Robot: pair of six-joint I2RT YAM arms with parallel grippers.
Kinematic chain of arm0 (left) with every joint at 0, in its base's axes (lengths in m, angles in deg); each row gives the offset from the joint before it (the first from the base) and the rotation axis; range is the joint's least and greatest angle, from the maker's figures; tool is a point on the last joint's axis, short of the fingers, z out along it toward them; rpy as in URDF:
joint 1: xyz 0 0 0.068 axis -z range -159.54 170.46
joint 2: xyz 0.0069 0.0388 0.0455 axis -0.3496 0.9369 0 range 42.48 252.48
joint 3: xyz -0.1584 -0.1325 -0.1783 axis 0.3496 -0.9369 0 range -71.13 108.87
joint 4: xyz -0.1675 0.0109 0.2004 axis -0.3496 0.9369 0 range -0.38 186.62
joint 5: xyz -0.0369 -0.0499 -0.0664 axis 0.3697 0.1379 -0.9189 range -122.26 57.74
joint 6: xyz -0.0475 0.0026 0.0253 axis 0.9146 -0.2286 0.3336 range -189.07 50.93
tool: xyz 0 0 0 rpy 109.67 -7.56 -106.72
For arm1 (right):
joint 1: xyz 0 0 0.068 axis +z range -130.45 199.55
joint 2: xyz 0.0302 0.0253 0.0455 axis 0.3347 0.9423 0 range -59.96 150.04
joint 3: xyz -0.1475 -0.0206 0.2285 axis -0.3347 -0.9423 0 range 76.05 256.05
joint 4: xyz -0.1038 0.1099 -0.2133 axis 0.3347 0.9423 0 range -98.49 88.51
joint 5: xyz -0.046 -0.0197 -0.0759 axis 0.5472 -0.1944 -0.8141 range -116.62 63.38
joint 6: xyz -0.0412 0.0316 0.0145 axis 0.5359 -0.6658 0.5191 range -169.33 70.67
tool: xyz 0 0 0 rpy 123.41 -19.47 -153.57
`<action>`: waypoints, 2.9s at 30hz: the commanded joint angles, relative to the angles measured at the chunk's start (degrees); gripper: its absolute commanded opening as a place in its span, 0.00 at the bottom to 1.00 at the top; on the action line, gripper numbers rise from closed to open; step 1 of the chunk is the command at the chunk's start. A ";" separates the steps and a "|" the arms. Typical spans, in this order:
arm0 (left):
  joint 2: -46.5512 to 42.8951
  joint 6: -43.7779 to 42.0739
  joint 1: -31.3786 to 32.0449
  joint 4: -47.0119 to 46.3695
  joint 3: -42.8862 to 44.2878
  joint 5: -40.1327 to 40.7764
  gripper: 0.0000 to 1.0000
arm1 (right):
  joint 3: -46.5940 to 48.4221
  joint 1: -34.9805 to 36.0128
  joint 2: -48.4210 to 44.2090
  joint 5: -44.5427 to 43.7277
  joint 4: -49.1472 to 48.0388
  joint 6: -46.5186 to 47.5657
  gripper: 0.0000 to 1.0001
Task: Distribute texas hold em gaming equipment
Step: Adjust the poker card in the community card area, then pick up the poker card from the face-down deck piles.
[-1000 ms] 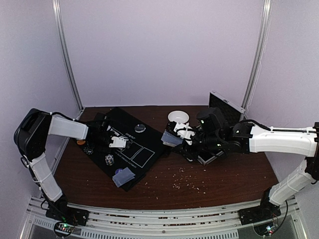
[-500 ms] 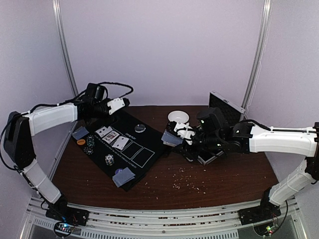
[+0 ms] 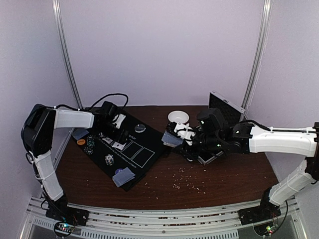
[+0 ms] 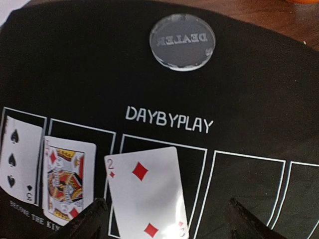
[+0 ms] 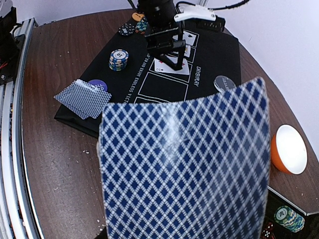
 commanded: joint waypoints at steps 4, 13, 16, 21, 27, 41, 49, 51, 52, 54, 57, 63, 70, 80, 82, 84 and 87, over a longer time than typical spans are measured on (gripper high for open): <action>4.01 5.26 1.62 -2.25 0.70 2.37 0.83 | -0.42 -0.28 -0.47 -0.78 -0.46 -0.49 0.39; 6.54 6.02 0.83 -2.22 2.89 2.56 0.82 | -0.47 -0.27 -0.18 -1.07 -0.20 -0.15 0.39; 5.74 5.95 0.66 -2.64 3.18 2.99 0.82 | -0.58 -0.19 -0.33 -1.12 -0.04 -0.10 0.39; 4.63 6.06 -0.45 -2.74 3.48 3.20 0.83 | -0.50 -0.27 -0.36 -1.28 -0.19 0.04 0.39; 6.74 6.16 -1.99 -2.55 3.49 0.67 0.85 | -0.54 -0.22 -0.27 -1.22 -0.24 0.05 0.39; 7.93 2.59 -1.99 -2.71 2.39 -5.68 0.69 | -0.22 -0.29 0.10 -1.31 0.01 0.14 0.39; 8.01 -2.59 -2.00 3.59 4.38 -6.08 0.68 | 0.14 -0.24 0.39 -1.23 0.11 0.27 0.39; 8.10 -3.48 -1.99 4.29 4.64 -5.91 0.67 | 0.22 -0.23 0.43 -1.22 0.04 0.23 0.39; 8.20 -3.73 -1.99 4.62 4.88 -5.50 0.68 | 0.23 -0.24 0.44 -1.16 0.05 0.23 0.39; 8.46 -4.55 -2.03 5.96 5.85 -4.10 0.68 | 0.27 -0.29 0.44 -1.12 0.10 0.22 0.39; 8.66 -5.78 -1.99 7.21 6.65 -3.00 0.68 | 0.24 -0.28 0.15 -1.24 0.29 0.23 0.39; 8.13 -7.31 -1.25 7.08 7.08 -2.32 0.69 | 0.53 -0.23 0.33 -1.14 0.26 0.23 0.39; 1.41 -8.20 0.81 1.82 5.81 -8.02 0.72 | 1.18 -0.22 0.43 -1.29 0.68 0.40 0.39; -17.51 5.92 2.86 -14.16 -2.82 -31.72 0.73 | 1.42 -0.24 0.77 -2.15 -0.79 -0.09 0.39; -19.57 8.97 6.12 -16.35 -4.42 -34.61 0.75 | 1.38 -0.30 0.95 -2.36 -1.81 -0.33 0.39; -20.56 10.25 10.40 -17.36 -4.86 -34.74 0.80 | 1.56 -0.23 1.39 -2.24 -2.64 -0.47 0.39; -20.27 11.63 14.04 -17.86 -3.54 -34.80 0.87 | 2.51 -0.25 2.30 -1.77 -2.70 -0.72 0.39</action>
